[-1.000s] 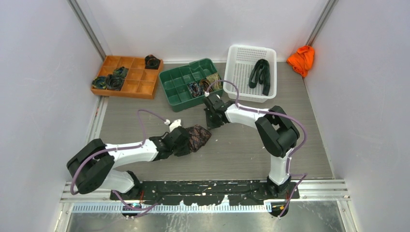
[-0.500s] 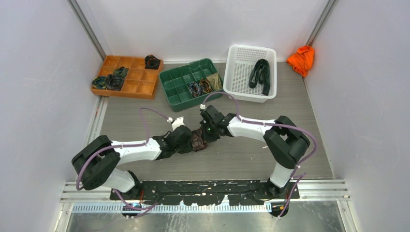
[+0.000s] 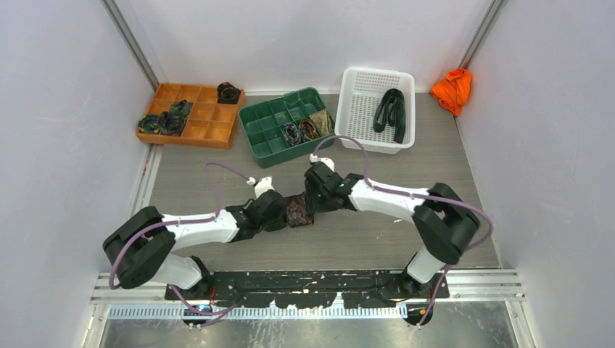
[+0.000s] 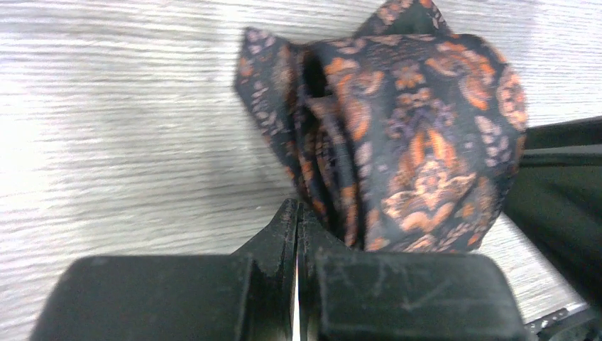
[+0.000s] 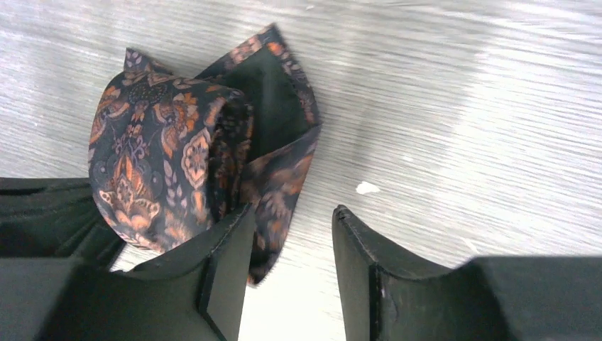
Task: Roll the ties
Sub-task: Roll the tie at the center of the board.
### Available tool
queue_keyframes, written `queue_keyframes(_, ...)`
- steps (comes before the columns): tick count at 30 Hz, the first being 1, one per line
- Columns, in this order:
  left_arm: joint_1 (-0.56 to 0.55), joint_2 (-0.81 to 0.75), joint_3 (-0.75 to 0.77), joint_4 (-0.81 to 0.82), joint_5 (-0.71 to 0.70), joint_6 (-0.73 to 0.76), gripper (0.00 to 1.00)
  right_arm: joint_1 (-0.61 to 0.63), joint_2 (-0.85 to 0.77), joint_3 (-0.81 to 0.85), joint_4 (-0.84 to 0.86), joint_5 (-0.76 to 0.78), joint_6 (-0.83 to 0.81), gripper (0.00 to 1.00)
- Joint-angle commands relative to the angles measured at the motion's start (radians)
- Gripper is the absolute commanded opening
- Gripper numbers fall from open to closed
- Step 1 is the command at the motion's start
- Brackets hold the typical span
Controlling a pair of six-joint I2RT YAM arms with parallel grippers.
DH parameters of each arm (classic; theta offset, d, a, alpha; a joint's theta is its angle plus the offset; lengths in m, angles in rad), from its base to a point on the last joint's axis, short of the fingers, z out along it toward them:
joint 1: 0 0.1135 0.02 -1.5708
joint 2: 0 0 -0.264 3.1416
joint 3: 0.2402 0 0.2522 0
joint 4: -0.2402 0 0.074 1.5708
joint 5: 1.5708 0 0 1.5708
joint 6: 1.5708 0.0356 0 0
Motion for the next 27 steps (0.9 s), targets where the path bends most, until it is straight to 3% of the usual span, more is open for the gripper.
queue_keyframes(1, -0.001, -0.07, -0.04, -0.188, -0.09, 0.02, 0.0, -0.029, -0.19, -0.072, -0.005, 0.179, 0.036, 0.54)
queue_keyframes(7, 0.0, -0.28, -0.009, -0.382, -0.171, -0.027, 0.0, -0.086, -0.298, -0.204, 0.094, 0.054, 0.063, 0.55)
queue_keyframes(8, -0.001, -0.319, -0.004, -0.388, -0.177, -0.029, 0.0, -0.09, -0.304, -0.224, 0.124, 0.013, 0.071, 0.55)
queue_keyframes(11, 0.005, -0.392, -0.012, -0.336, -0.182, -0.016, 0.0, -0.104, -0.332, -0.312, 0.266, -0.102, 0.124, 0.7)
queue_keyframes(14, 0.04, -0.371, -0.016, -0.312, -0.133, -0.031, 0.0, -0.115, -0.345, -0.375, 0.397, -0.209, 0.181, 0.71)
queue_keyframes(17, 0.064, -0.305, -0.069, -0.172, -0.053, -0.05, 0.0, -0.115, -0.34, -0.414, 0.478, -0.256, 0.204, 0.7)
queue_keyframes(21, 0.086, -0.218, -0.141, 0.059, 0.033, -0.078, 0.0, -0.122, -0.331, -0.471, 0.585, -0.28, 0.243, 0.81)
queue_keyframes(27, 0.106, -0.141, -0.153, 0.185, 0.072, -0.043, 0.0, -0.133, -0.26, -0.5, 0.677, -0.31, 0.281, 0.86)
